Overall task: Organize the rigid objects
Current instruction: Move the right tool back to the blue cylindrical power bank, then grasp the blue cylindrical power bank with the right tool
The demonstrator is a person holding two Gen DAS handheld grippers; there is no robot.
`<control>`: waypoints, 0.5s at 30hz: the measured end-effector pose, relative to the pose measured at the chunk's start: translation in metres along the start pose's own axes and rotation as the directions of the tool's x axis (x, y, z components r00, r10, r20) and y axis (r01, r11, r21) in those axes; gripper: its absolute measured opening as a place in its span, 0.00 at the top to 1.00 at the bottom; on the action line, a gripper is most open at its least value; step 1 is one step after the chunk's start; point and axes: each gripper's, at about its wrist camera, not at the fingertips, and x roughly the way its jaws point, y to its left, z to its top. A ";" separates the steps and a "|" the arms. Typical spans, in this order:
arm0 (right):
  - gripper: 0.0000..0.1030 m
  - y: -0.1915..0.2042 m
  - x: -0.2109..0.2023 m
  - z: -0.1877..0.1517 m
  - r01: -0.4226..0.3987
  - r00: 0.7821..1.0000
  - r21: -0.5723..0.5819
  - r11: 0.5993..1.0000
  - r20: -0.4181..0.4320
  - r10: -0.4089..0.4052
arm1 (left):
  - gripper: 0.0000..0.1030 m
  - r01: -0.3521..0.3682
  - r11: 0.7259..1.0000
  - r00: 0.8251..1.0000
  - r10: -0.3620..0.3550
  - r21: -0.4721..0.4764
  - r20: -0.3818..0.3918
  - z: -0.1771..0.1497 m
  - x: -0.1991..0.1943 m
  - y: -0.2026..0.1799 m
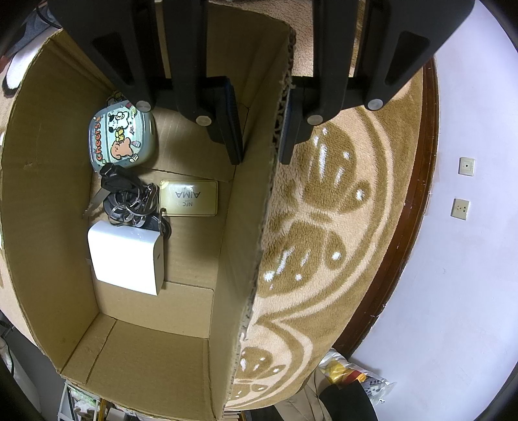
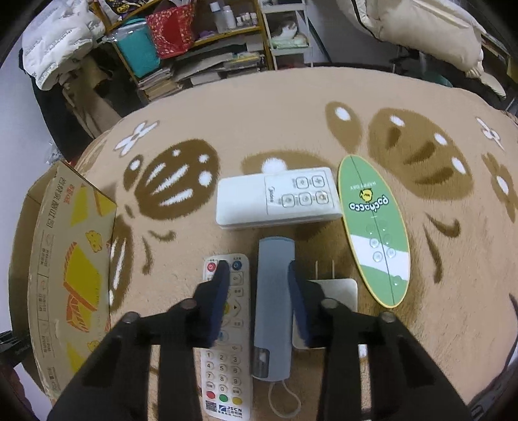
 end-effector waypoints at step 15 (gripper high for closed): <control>0.69 -0.009 0.026 0.005 0.020 0.999 0.017 1.000 -0.046 -0.019 | 0.78 -0.001 1.000 1.000 0.001 0.001 0.000 -0.001 0.000 0.000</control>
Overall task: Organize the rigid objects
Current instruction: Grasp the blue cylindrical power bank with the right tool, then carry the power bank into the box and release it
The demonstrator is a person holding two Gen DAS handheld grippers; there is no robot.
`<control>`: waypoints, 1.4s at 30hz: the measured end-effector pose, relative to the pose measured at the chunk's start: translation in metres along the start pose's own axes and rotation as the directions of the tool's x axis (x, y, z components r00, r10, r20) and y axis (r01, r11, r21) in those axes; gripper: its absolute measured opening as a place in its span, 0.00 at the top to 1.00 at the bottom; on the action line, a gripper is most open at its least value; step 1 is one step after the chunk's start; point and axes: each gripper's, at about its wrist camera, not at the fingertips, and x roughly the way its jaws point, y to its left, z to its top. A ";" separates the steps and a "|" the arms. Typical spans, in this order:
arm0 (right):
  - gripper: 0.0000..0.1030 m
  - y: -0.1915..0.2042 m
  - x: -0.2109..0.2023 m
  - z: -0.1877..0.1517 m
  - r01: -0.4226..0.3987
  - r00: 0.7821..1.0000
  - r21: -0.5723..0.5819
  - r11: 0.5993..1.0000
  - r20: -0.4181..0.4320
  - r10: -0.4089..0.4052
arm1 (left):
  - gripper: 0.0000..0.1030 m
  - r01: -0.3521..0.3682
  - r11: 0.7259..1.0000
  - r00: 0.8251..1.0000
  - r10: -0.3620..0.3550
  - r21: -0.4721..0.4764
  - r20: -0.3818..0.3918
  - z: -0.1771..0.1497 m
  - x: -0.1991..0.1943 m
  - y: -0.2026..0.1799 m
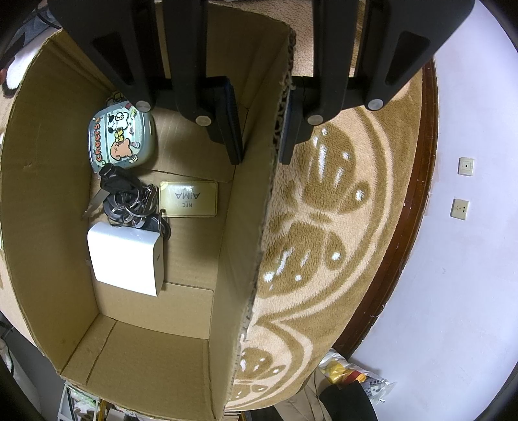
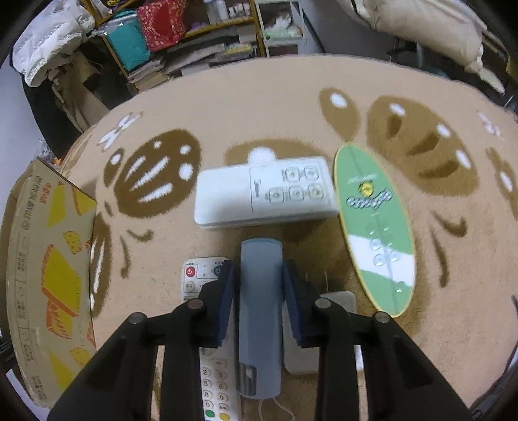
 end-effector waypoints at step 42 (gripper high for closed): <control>0.72 0.095 -0.114 0.005 -0.221 0.872 -0.272 0.936 0.375 0.315 | 0.78 -0.011 1.000 1.000 0.011 0.008 -0.002 -0.002 -0.001 0.000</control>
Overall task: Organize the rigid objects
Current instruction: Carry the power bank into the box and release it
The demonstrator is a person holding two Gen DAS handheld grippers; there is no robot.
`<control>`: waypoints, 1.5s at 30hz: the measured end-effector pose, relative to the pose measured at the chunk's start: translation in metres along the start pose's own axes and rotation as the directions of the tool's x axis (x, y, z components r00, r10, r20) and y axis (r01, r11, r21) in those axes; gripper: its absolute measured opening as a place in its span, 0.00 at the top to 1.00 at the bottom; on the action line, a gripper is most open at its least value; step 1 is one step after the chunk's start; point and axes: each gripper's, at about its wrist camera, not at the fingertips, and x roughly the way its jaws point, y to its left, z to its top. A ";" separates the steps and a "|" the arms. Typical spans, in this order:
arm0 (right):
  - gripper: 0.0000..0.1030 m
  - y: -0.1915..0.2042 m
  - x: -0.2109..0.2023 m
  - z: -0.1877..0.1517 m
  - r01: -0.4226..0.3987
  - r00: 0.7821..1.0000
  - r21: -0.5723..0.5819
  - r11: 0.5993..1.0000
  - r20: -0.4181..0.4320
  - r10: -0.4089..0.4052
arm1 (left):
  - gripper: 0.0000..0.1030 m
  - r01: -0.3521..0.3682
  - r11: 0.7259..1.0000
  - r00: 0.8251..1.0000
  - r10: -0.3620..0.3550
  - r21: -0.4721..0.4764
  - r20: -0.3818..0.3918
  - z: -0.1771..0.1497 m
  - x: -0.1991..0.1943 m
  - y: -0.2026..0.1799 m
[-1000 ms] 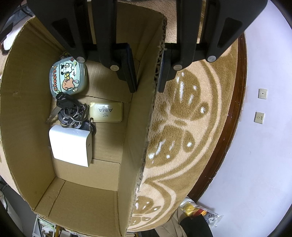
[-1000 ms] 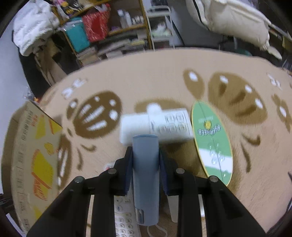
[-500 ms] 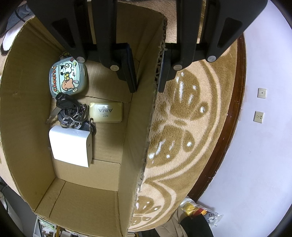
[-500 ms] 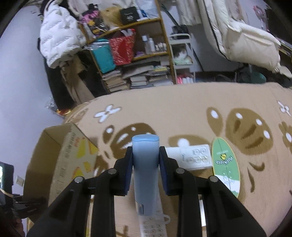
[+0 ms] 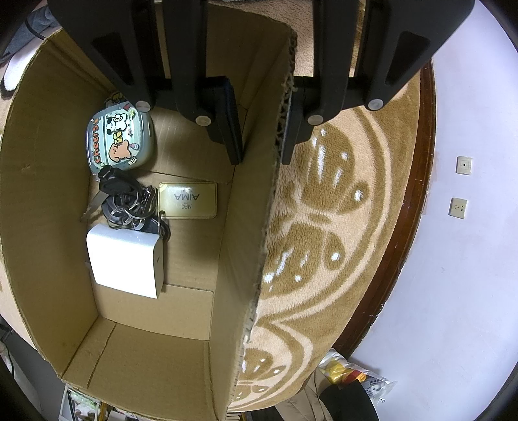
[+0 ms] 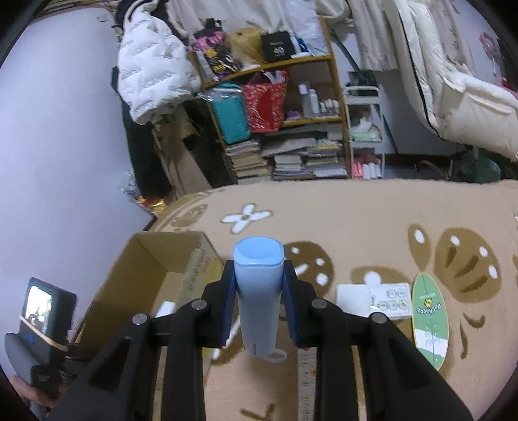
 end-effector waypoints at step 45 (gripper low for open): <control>0.66 0.094 0.016 -0.036 -0.190 0.978 -0.138 0.972 -0.110 0.176 | 0.78 0.000 1.000 1.000 0.000 0.004 -0.003 0.000 0.002 0.000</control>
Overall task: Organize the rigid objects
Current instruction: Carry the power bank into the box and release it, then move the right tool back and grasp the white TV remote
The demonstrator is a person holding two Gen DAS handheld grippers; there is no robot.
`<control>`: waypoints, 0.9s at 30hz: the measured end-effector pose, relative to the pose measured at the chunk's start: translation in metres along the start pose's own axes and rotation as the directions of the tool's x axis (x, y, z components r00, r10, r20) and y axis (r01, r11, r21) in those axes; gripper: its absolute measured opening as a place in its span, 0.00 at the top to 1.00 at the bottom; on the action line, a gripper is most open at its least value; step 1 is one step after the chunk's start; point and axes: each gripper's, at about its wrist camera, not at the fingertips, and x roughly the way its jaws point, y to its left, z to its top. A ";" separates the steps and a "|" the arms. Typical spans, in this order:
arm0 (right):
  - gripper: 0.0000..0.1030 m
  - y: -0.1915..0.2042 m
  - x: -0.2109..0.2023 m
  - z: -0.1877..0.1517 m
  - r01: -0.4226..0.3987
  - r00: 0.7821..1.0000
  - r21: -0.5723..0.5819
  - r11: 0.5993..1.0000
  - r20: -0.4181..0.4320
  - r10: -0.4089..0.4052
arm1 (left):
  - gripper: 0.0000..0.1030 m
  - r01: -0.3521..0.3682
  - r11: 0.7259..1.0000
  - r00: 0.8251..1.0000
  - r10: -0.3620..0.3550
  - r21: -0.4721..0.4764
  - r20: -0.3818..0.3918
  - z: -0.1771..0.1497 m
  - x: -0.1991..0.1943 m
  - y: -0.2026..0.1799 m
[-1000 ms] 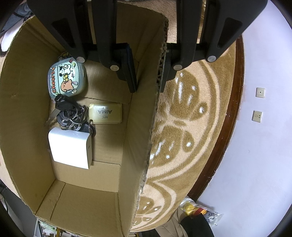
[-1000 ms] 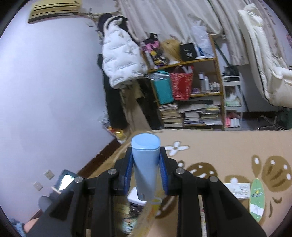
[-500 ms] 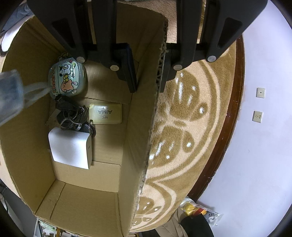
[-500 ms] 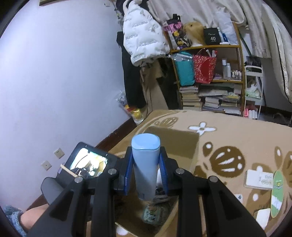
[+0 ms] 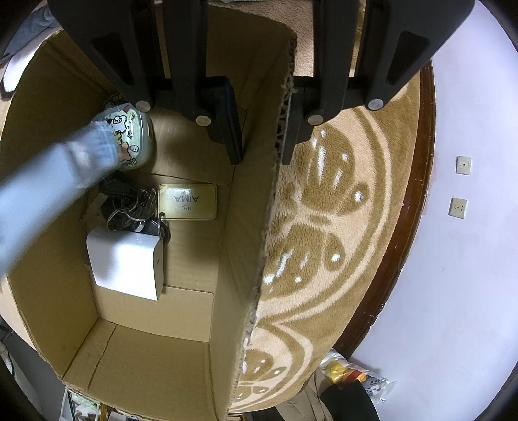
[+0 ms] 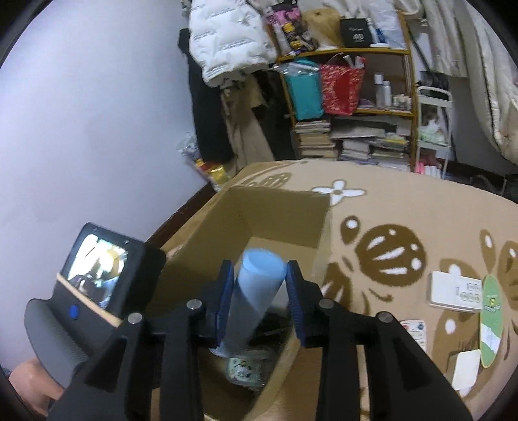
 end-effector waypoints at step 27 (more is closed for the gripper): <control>0.00 -0.116 0.000 -0.052 0.329 0.936 0.178 0.927 -0.194 -0.295 | 0.78 -0.009 1.000 1.000 0.009 0.011 0.004 -0.001 -0.001 -0.002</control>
